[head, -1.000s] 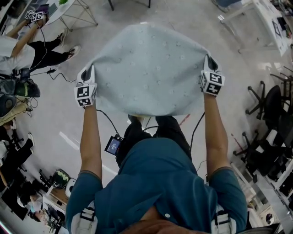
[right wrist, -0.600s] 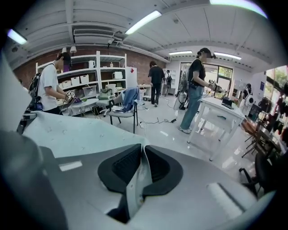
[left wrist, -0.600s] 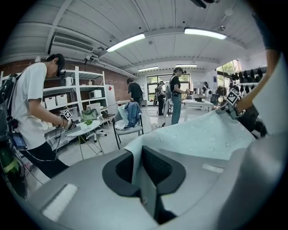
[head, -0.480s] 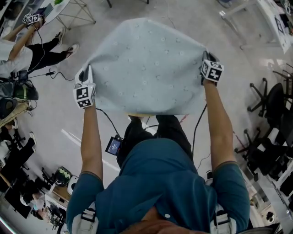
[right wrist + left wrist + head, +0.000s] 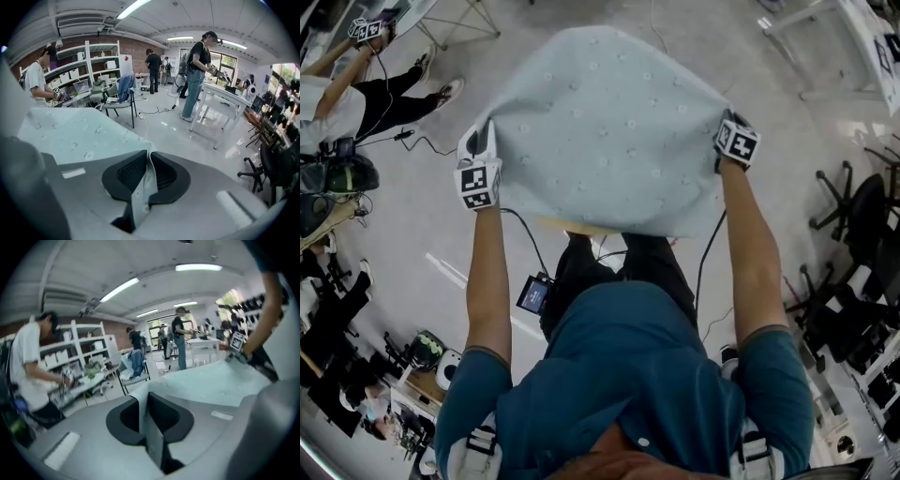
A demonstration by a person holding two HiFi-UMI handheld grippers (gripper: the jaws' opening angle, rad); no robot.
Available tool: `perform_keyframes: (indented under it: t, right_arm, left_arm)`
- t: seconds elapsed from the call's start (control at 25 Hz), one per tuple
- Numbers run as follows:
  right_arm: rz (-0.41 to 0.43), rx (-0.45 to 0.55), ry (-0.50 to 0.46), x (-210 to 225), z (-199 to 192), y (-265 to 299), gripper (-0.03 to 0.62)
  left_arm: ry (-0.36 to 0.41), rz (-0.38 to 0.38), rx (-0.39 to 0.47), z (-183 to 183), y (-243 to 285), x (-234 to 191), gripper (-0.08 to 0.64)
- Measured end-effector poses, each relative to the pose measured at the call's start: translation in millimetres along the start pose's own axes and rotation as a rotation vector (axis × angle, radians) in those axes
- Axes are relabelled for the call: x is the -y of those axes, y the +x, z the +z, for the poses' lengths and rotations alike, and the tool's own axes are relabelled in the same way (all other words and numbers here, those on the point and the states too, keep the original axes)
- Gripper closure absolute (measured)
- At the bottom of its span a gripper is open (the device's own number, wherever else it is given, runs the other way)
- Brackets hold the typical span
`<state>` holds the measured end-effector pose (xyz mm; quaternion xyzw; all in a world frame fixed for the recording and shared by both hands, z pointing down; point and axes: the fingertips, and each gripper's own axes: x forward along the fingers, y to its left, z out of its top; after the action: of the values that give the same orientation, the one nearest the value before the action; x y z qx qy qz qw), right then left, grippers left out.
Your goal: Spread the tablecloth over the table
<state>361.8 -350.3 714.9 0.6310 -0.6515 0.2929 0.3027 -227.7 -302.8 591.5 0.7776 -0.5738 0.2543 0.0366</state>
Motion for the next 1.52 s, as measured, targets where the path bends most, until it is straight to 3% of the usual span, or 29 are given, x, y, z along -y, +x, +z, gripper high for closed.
perform_keyframes:
  t: [0.12,0.2,0.4,0.64,0.88,1.0,1.12,1.28,1.36,1.52]
  right_arm:
    - [-0.004,-0.025,-0.002,-3.2,-7.9,7.5,0.566]
    - [-0.002,-0.032,-0.016,-8.2,-10.7,10.8,0.566]
    - [0.0,-0.066,-0.037,-11.5,-13.5,16.8,0.566]
    - [0.015,-0.114,-0.058,-12.0,-20.0,24.2,0.566]
    - [0.0,-0.136,-0.099,-17.1,-20.2,24.7,0.566]
    - [-0.005,-0.118,-0.112,-18.5,-19.5,23.8,0.566]
    - [-0.002,-0.102,-0.122,-19.1,-21.2,23.1,0.566]
    - [-0.004,-0.089,-0.14,-19.8,-19.3,20.3,0.566]
    - [-0.008,-0.091,-0.146,-17.9,-18.9,19.7,0.566]
    - [-0.028,-0.088,-0.162,-19.2,-19.7,19.8,0.566]
  left_arm:
    - [-0.371,-0.004,-0.105,-76.2,11.6,-18.1,0.529]
    - [-0.458,0.013,-0.158,-109.9,13.9,-21.2,0.509]
    - [-0.424,0.01,-0.182,-115.8,17.0,-22.8,0.508]
    - [-0.499,-0.014,-0.237,-144.0,29.0,-21.1,0.495]
    - [-0.52,-0.023,-0.248,-149.9,28.0,-26.0,0.489]
    - [-0.464,0.025,-0.265,-148.3,22.0,-30.0,0.443]
    - [-0.389,0.095,-0.269,-146.0,7.9,-32.3,0.441]
    - [-0.291,0.188,-0.204,-128.2,-23.2,-42.2,0.533]
    - [-0.236,0.147,-0.16,-111.0,-30.8,-32.3,0.552]
    - [-0.185,-0.037,-0.106,-88.9,-32.4,10.9,0.56]
